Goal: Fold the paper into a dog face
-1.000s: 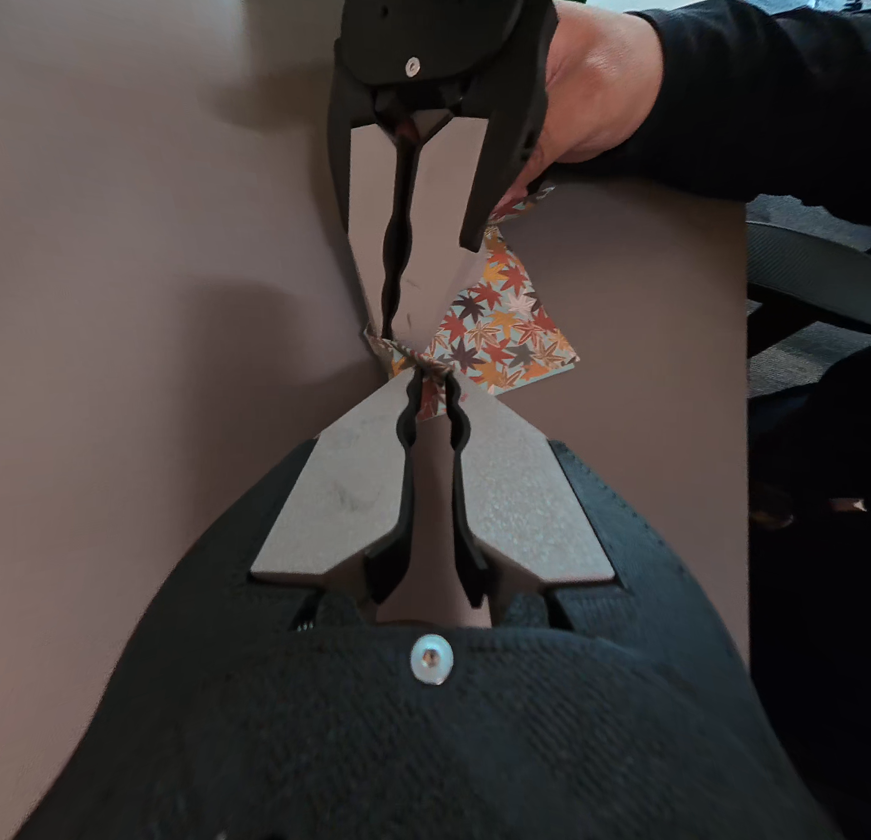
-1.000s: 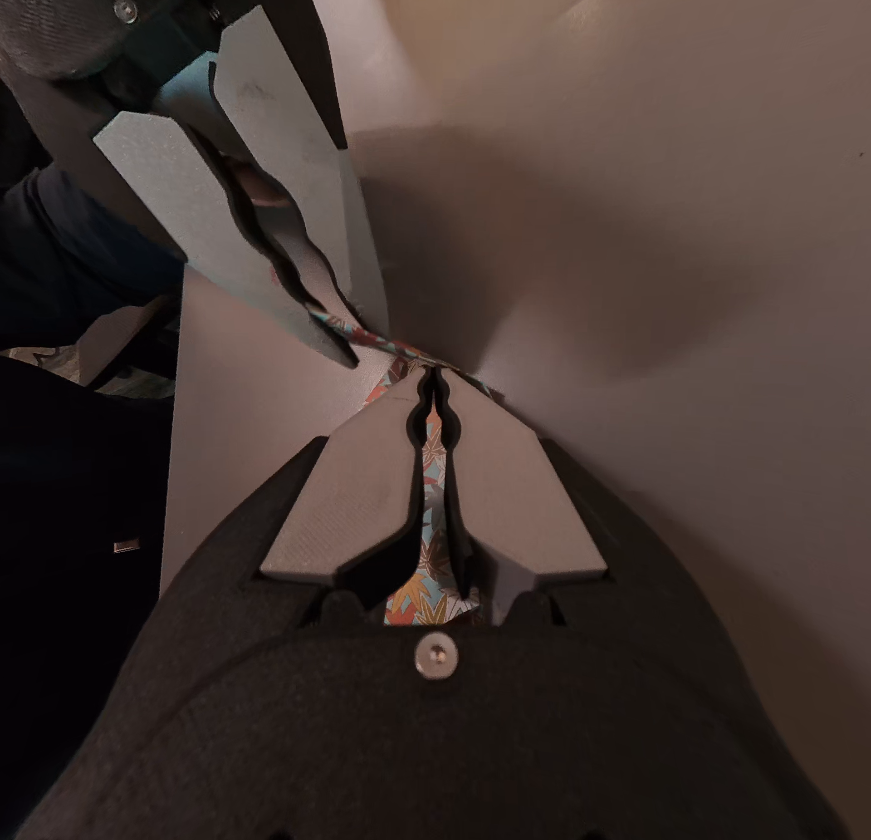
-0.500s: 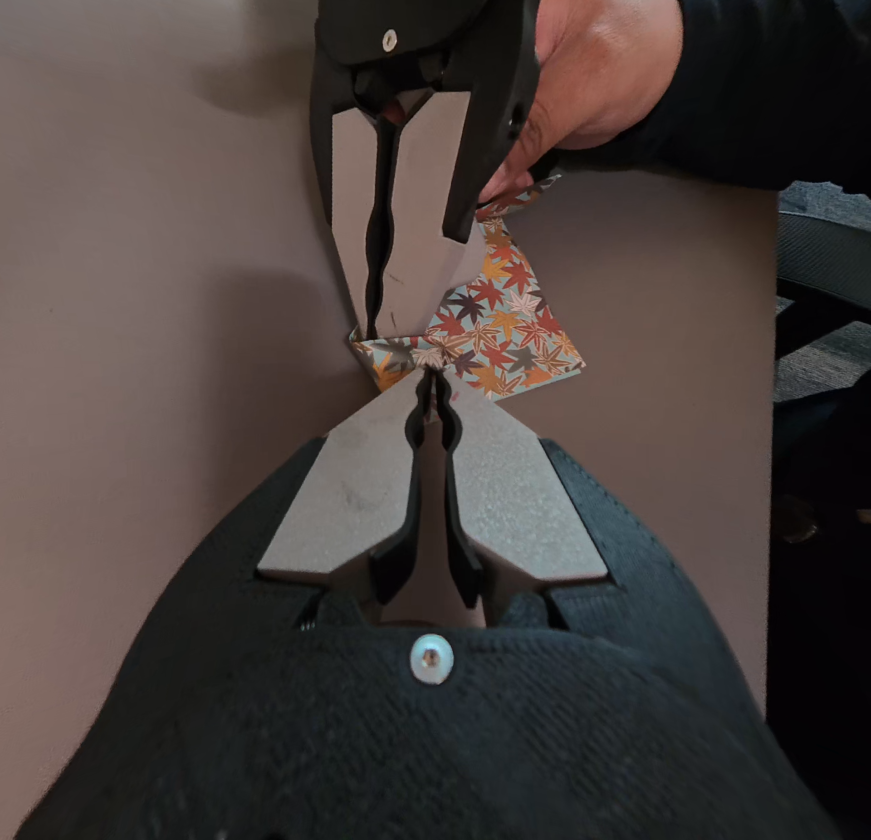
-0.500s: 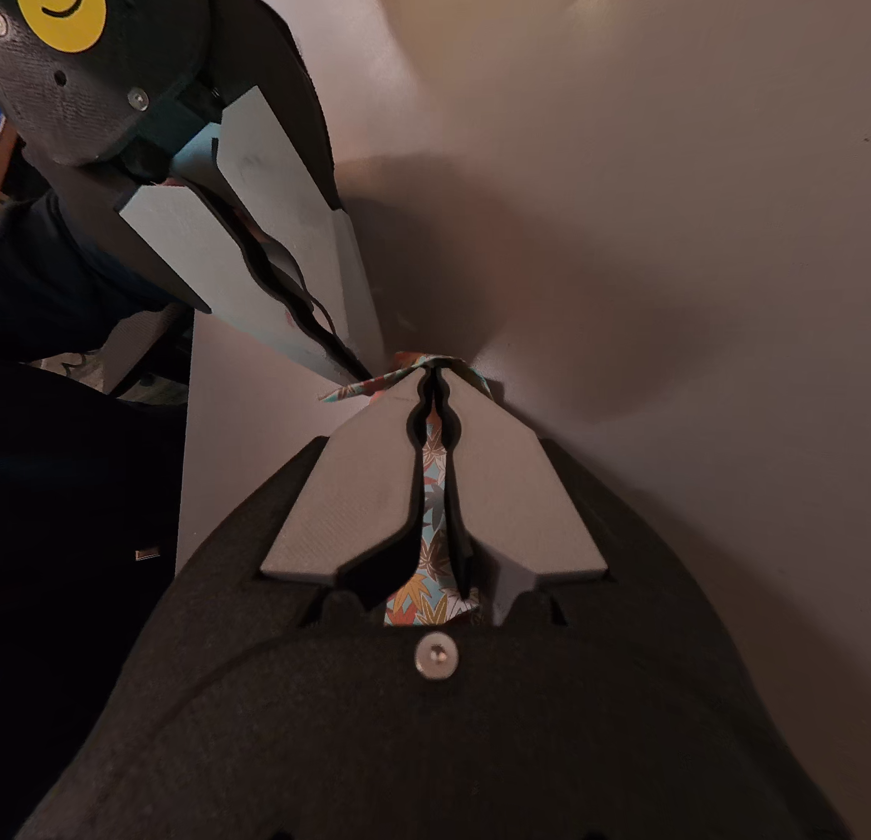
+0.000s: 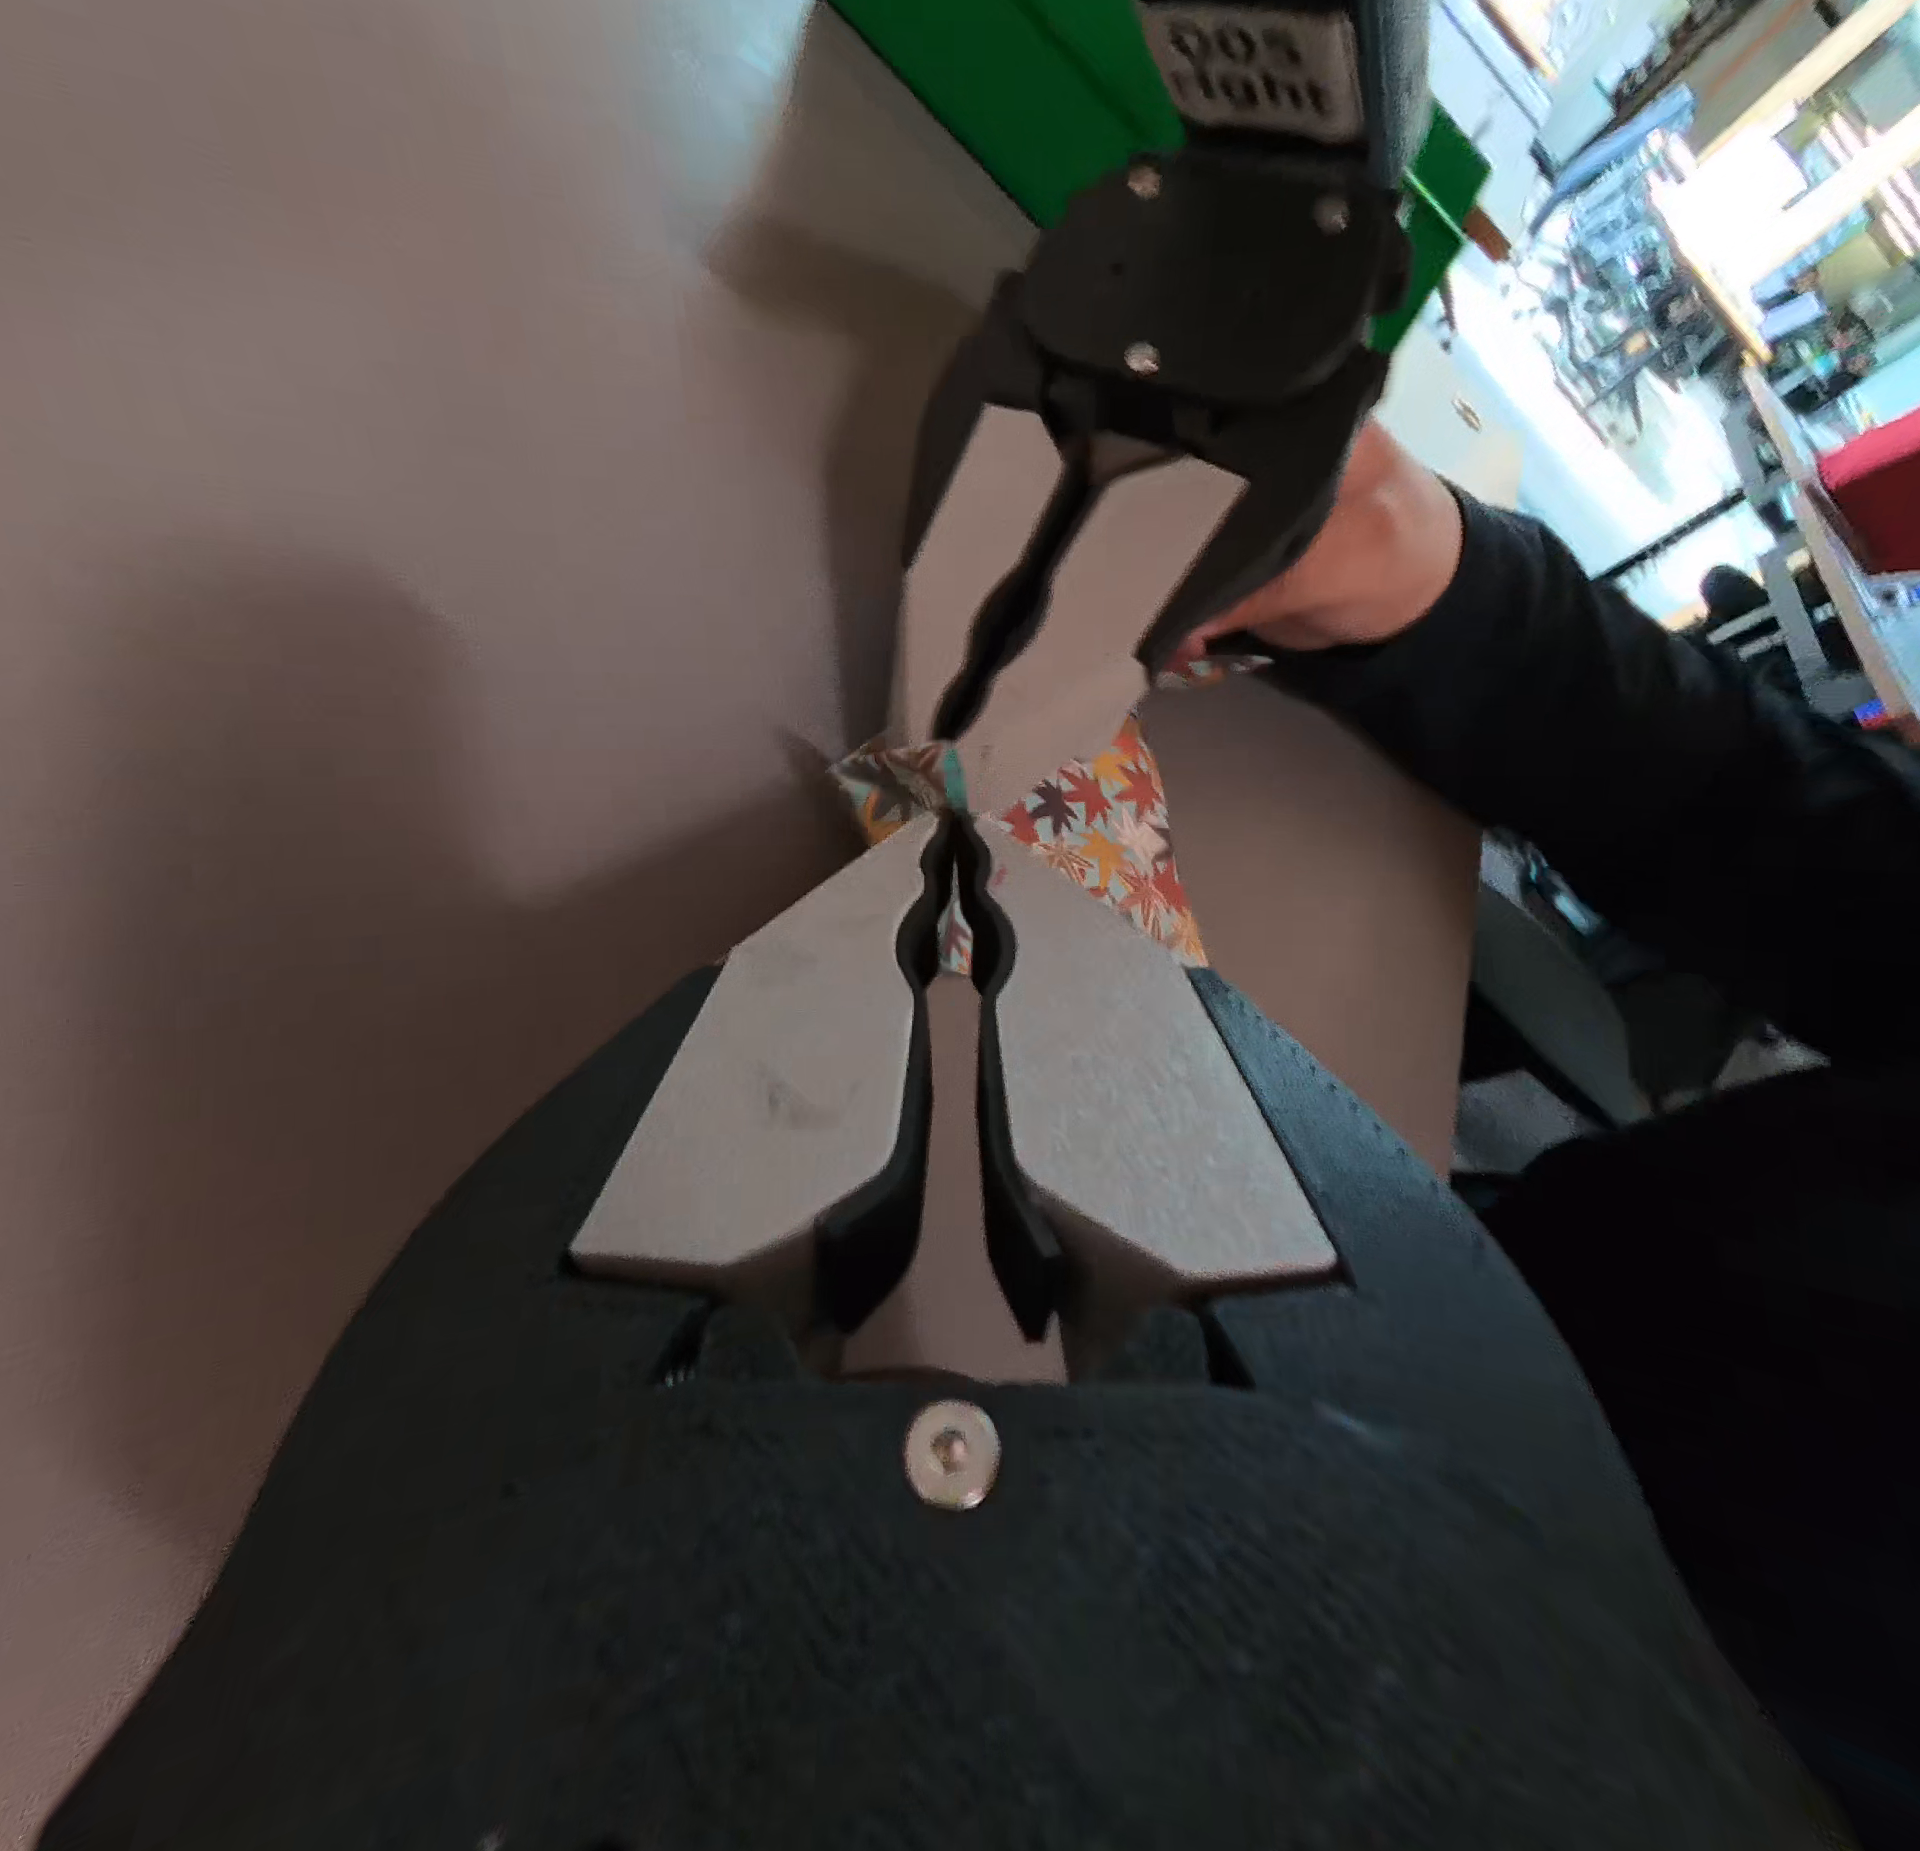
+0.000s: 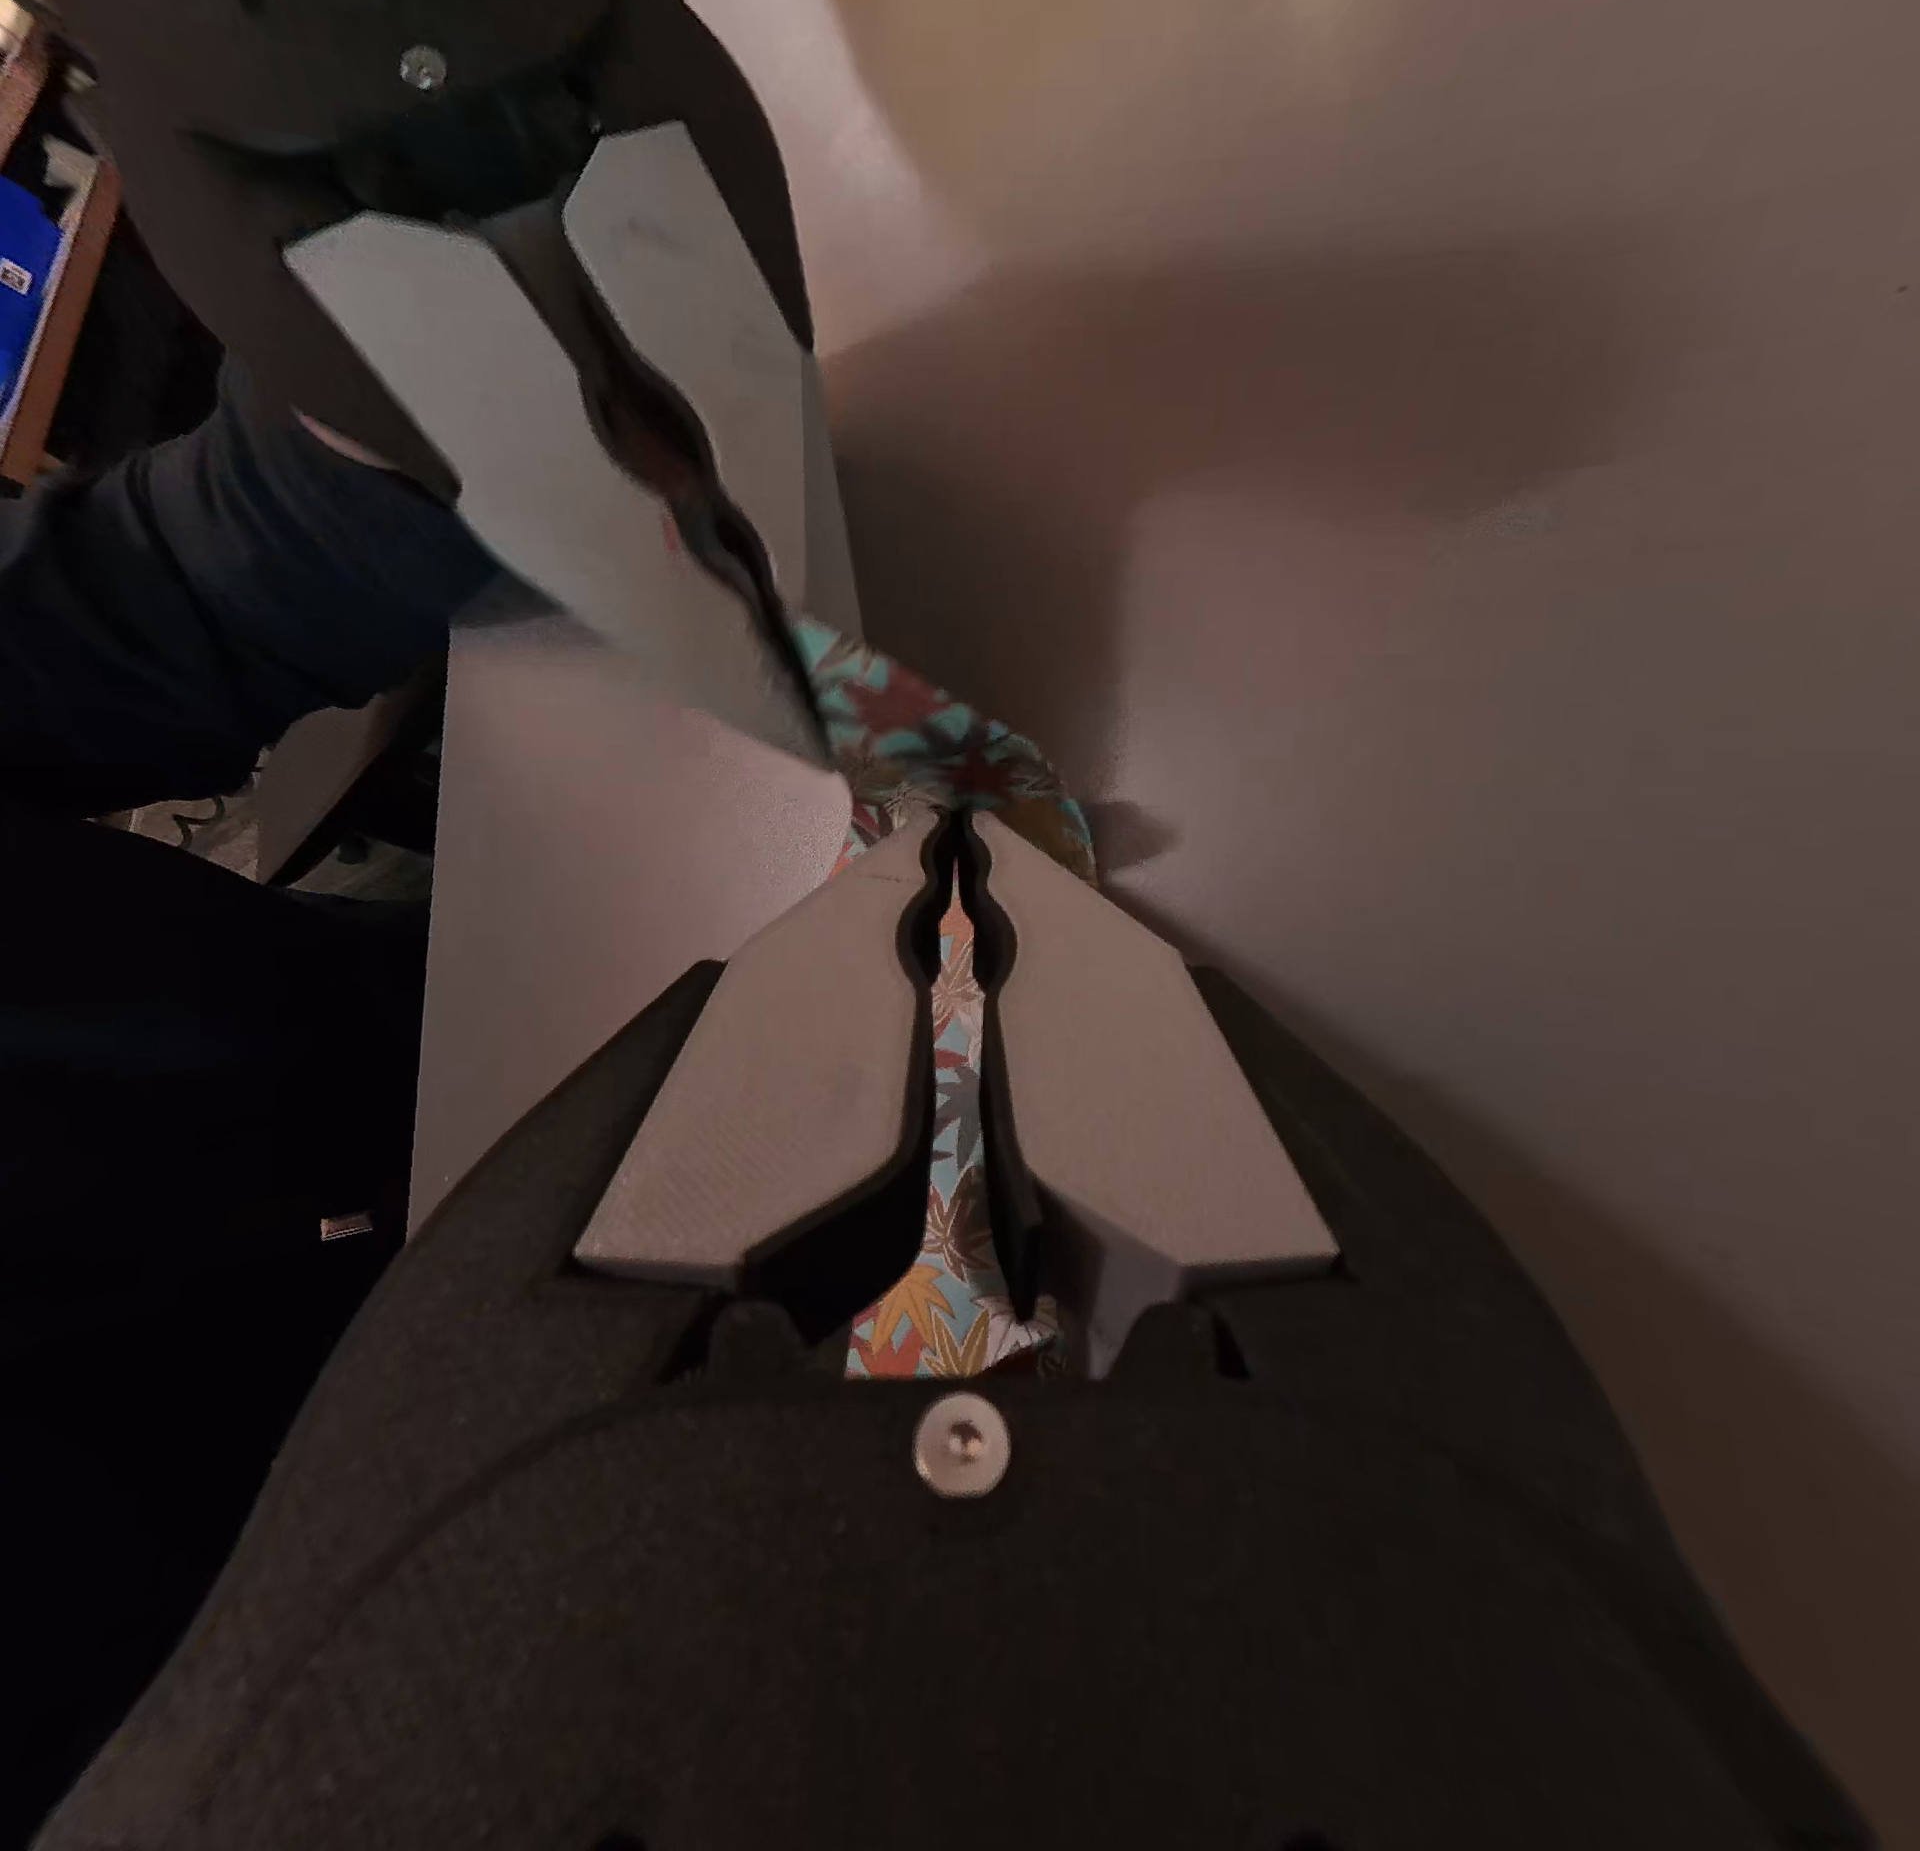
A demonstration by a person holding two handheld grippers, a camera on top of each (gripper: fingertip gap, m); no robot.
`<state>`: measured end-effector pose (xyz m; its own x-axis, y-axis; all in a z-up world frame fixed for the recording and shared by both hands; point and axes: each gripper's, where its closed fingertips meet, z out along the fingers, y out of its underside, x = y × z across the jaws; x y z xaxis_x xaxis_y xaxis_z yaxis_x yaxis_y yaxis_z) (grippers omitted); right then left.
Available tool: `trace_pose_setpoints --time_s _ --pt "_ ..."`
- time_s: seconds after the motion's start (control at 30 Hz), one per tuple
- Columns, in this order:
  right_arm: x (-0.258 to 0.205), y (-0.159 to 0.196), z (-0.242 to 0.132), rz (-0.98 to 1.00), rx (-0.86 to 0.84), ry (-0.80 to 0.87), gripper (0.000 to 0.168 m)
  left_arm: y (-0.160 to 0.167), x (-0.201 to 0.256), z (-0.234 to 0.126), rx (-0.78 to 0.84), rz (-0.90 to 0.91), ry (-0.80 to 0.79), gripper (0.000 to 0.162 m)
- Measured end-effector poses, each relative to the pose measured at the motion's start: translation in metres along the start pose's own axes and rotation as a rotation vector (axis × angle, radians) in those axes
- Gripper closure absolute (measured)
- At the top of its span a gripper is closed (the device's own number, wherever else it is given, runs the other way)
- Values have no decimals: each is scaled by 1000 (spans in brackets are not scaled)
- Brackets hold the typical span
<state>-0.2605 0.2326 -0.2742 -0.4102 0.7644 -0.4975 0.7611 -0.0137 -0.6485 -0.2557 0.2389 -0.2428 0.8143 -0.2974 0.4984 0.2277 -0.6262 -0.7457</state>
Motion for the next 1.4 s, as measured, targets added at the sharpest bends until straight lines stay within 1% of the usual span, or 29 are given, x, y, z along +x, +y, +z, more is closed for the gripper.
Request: trace_pose_setpoints --time_s 0.13,0.23,0.4,0.5,0.57,0.63,0.77,0.9,0.97,1.03,1.07,1.17,1.4 --pt "-2 1 0 -23 -6 -1 168 -7 -21 -9 56 -69 -65 162" --pt "-3 1 1 -51 -12 7 168 -6 -20 -7 56 -103 -41 162" --pt "-4 2 4 -123 -30 41 168 -7 -11 -3 59 -110 7 162" --pt "-4 1 5 -117 -29 41 168 -4 -3 -1 41 -124 65 162" --pt "-4 1 5 -107 -26 32 168 -6 -2 -3 57 -132 79 162" --pt "-4 1 5 -105 -26 31 168 -10 -4 -6 84 -143 72 152" --pt "-4 1 5 -104 -26 33 168 -7 -10 -5 72 -133 32 151" --pt "-4 1 5 -107 -27 38 168 -6 -14 -1 52 -141 13 152" --pt "-4 1 5 -110 -28 41 168 -10 -16 0 71 -153 4 158" --pt "-4 1 5 -111 -30 42 168 -12 -17 2 80 -161 3 160" --pt "-4 1 5 -112 -29 42 168 -13 -16 3 82 -165 5 159" --pt "-4 1 5 -114 -30 44 168 -12 -11 7 76 -164 21 144" --pt "-4 1 5 -116 -30 48 168 -14 -24 5 91 -177 -64 162"
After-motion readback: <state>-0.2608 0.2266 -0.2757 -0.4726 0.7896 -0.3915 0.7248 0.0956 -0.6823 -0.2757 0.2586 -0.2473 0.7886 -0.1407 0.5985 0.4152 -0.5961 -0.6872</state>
